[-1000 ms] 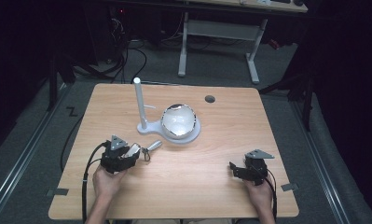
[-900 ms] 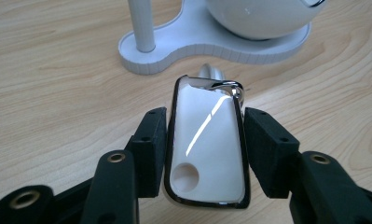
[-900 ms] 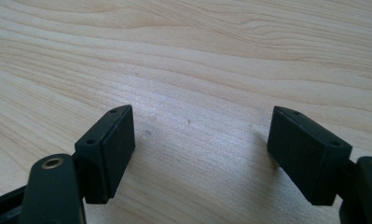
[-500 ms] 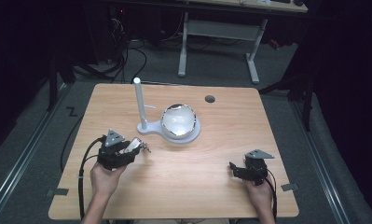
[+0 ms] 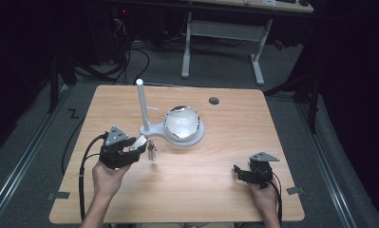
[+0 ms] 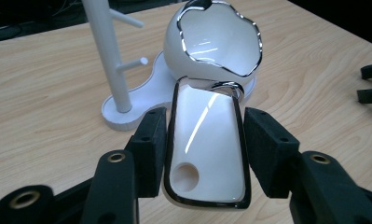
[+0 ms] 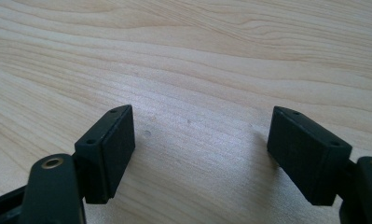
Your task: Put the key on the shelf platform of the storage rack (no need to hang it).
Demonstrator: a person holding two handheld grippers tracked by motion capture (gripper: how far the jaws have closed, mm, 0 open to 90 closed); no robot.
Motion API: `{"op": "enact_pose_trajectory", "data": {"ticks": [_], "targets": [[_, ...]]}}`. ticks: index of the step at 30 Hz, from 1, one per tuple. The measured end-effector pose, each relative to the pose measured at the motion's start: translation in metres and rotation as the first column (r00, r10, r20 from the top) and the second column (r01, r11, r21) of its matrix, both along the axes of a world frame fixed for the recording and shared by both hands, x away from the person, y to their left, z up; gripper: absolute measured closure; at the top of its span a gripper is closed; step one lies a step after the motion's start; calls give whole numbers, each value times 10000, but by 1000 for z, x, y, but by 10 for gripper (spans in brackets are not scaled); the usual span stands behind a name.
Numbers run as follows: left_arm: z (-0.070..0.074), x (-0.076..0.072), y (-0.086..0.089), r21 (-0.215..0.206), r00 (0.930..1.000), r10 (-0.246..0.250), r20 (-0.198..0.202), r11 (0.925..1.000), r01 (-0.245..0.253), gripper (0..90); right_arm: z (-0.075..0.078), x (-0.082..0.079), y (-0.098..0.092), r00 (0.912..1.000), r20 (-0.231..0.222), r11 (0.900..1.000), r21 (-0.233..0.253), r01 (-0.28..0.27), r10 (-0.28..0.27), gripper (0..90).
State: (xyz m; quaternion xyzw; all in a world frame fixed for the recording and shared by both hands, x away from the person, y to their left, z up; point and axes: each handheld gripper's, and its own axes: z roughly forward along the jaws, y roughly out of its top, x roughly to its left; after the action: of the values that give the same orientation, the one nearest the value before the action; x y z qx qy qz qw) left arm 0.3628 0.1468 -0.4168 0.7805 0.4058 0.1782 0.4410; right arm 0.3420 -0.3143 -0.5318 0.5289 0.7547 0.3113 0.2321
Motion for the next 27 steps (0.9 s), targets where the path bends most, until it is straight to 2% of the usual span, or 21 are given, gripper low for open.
{"op": "enact_pose_trajectory", "data": {"ticks": [6, 15, 27], "targets": [[6, 3, -5, -66, 9998, -217, 20, 9997, 217, 513, 0, 0, 0, 10000, -10, 10000, 15, 13, -13, 235], [19, 12, -18, -504, 9973, -734, 22, 9960, 734, 514, 0, 0, 0, 10000, -10, 10000, 20, 18, -18, 236], [38, 29, -38, -535, 9913, -1311, 58, 9899, 1313, 514, 0, 0, 0, 10000, -13, 10000, 21, 20, -20, 236]]}}
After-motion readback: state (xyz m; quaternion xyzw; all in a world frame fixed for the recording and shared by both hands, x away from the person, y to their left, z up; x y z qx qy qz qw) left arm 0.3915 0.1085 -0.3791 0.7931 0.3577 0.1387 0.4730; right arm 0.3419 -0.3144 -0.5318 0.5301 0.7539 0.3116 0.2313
